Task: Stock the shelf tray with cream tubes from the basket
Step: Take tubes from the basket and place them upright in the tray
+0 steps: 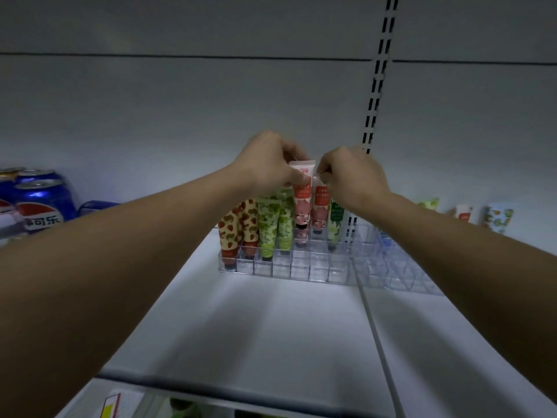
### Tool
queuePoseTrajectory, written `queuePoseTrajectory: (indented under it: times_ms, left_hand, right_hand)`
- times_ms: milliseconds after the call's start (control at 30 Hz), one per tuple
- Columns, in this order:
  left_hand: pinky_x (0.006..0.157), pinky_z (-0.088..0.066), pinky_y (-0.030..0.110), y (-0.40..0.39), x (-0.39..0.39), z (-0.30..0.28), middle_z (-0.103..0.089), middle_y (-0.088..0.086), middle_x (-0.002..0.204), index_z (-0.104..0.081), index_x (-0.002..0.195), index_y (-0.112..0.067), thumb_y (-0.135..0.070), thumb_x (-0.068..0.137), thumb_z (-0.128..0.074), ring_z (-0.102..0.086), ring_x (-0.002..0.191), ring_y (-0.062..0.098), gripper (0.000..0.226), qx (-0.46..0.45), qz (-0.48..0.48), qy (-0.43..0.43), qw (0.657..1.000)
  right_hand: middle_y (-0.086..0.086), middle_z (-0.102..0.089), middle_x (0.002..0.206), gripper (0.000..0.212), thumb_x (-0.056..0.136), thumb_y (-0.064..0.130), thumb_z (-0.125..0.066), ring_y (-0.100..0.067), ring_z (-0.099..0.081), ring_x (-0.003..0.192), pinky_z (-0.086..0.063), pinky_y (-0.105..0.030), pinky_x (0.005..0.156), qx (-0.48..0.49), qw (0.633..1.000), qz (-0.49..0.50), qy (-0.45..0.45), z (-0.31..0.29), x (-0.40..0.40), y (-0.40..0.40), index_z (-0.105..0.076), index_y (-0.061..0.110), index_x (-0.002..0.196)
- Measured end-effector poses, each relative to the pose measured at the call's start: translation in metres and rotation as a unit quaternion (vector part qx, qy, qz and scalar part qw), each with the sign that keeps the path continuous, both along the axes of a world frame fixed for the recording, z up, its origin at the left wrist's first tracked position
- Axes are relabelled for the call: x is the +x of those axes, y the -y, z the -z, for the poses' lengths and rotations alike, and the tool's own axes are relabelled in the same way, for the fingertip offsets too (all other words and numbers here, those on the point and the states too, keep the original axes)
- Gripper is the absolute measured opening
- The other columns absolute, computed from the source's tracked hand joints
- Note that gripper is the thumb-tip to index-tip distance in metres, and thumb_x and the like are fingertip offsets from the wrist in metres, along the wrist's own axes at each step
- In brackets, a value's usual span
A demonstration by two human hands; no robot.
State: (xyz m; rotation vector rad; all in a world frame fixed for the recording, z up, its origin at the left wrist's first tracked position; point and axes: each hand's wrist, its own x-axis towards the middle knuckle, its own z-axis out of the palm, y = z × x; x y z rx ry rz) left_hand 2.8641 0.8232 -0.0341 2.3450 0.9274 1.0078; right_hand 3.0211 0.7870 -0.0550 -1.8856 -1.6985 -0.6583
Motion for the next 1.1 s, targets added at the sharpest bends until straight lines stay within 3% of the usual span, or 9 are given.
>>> queuePoseTrajectory:
  times_ms: [133,433,567,700,800,867,967,1100]
  left_hand:
    - [0.068,-0.050,0.018,0.002,0.006,0.000,-0.071,-0.003,0.089,-0.074,0.097,-0.015,-0.012,0.075,-0.080,-0.063,0.075,0.004,0.023,0.046,-0.027,-0.039,0.998]
    - [0.078,-0.055,0.028,0.008,0.004,-0.005,-0.072,0.001,0.095,-0.074,0.100,-0.011,-0.012,0.078,-0.078,-0.064,0.083,0.012,0.023,0.071,-0.065,-0.042,0.994]
    - [0.063,-0.042,0.015,0.008,0.005,0.002,-0.070,0.000,0.099,-0.074,0.103,-0.012,-0.014,0.082,-0.074,-0.060,0.081,0.010,0.021,0.072,-0.079,-0.052,0.993]
    - [0.076,-0.050,0.025,0.013,0.006,0.001,-0.072,0.003,0.102,-0.074,0.105,-0.011,-0.014,0.083,-0.074,-0.063,0.087,0.013,0.022,0.080,-0.101,-0.053,0.990]
    - [0.088,-0.053,0.034,0.020,0.010,0.004,-0.073,0.005,0.102,-0.074,0.104,-0.011,-0.012,0.082,-0.075,-0.065,0.092,0.017,0.022,0.091,-0.104,-0.065,0.988]
    - [0.089,-0.053,0.033,0.024,0.014,0.008,-0.073,0.005,0.104,-0.074,0.105,-0.012,-0.011,0.082,-0.075,-0.065,0.094,0.017,0.023,0.099,-0.115,-0.072,0.986]
    - [0.091,-0.051,0.031,0.027,0.020,0.013,-0.071,0.005,0.108,-0.072,0.109,-0.013,-0.012,0.084,-0.073,-0.063,0.097,0.017,0.025,0.114,-0.136,-0.077,0.981]
    - [0.092,-0.050,0.033,0.027,0.027,0.017,-0.070,0.007,0.111,-0.071,0.111,-0.011,-0.013,0.083,-0.074,-0.063,0.100,0.020,0.028,0.110,-0.155,-0.064,0.980]
  right_hand:
    - [-0.009,-0.071,0.098,0.019,0.093,0.008,-0.058,-0.029,-0.064,0.085,-0.053,-0.037,0.073,-0.002,1.000,0.008,-0.003,0.000,-0.003,-0.004,-0.072,0.015,0.102]
    - [-0.004,-0.071,0.100,0.016,0.094,0.013,-0.061,-0.023,-0.064,0.088,-0.054,-0.039,0.080,-0.025,0.999,0.010,-0.039,0.028,-0.004,0.003,-0.073,0.018,0.104]
    - [-0.004,-0.059,0.114,0.017,0.094,0.021,-0.062,-0.026,-0.060,0.091,-0.053,-0.041,0.078,-0.011,0.999,0.007,-0.040,0.025,-0.003,0.007,-0.070,0.014,0.106]
    - [-0.005,-0.059,0.112,0.018,0.096,0.021,-0.052,-0.024,-0.058,0.087,-0.049,-0.037,0.073,0.019,0.997,-0.025,-0.065,0.028,-0.007,0.034,-0.062,0.016,0.109]
    - [-0.006,-0.068,0.094,0.021,0.096,0.024,-0.046,-0.026,-0.063,0.083,-0.054,-0.040,0.074,-0.069,0.990,-0.084,-0.090,0.041,-0.016,0.067,-0.065,0.015,0.094]
    - [-0.003,-0.070,0.091,0.021,0.096,0.025,-0.050,-0.022,-0.063,0.082,-0.052,-0.034,0.074,-0.144,0.973,-0.147,-0.103,0.054,-0.023,0.090,-0.067,0.017,0.089]
    - [0.006,-0.067,0.103,0.024,0.096,0.038,-0.050,-0.011,-0.060,0.090,-0.049,-0.033,0.081,-0.220,0.944,-0.211,-0.128,0.081,-0.032,0.118,-0.068,0.023,0.102]
    - [0.010,-0.047,0.141,0.051,0.096,0.056,-0.040,-0.011,-0.040,0.127,-0.035,-0.033,0.106,-0.266,0.933,-0.217,-0.111,0.118,-0.035,0.134,-0.049,0.028,0.138]
